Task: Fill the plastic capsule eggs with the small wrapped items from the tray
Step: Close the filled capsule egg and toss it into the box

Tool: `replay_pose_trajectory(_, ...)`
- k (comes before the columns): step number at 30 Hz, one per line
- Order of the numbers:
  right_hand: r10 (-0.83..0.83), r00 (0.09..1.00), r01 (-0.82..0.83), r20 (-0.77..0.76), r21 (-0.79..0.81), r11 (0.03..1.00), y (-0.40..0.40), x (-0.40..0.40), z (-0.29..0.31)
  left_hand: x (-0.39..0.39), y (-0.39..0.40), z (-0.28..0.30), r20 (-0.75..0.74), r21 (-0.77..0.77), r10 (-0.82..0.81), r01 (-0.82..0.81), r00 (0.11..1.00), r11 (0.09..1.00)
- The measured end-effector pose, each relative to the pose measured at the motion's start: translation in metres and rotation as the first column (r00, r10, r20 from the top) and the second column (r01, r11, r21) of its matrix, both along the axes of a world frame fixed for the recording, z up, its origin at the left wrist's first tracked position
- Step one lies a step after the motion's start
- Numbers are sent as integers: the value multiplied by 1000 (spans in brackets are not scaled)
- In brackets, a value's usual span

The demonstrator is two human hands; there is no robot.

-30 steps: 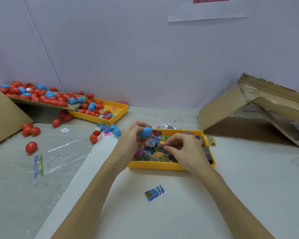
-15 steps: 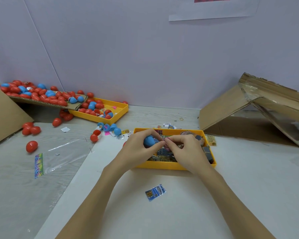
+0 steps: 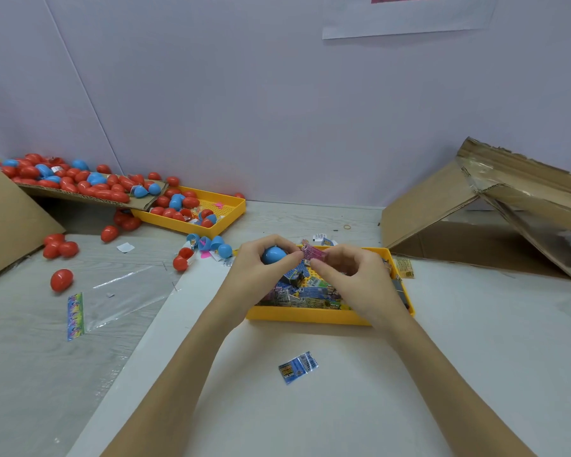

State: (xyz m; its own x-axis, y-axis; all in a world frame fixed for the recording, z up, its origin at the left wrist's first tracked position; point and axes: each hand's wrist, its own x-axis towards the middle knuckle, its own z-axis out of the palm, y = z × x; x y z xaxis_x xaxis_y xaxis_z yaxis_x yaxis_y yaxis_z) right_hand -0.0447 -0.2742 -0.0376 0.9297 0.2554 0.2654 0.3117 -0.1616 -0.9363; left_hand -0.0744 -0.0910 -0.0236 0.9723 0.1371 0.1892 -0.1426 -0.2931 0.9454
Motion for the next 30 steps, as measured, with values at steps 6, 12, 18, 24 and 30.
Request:
replay_pose_trajectory(6, 0, 989, 30, -145, 206, 978, -9, 1, 7, -2, -5, -5, -1, 202, -156, 153, 988, 967)
replay_pose_trajectory(12, 18, 978, 48, -207, 307, 950, -9, 0, 10, -6, -5, -1, -15, 139, -207, 207, 978, 968)
replay_pose_trajectory(18, 48, 982, -24, -184, 132, 991, -8, 0, 7, -10, -3, 4, 148, 214, -210, 176, 966, 961)
replay_pose_trajectory(24, 207, 960, -201, -186, 55, 978, -8, -1, 11, -9, -9, 4, 133, 178, -220, 195, 966, 964)
replay_pose_trajectory(30, 304, 930, -302, -208, 43, 952, -9, -1, 12, -7, -6, 3, 117, 47, -196, 192, 974, 980)
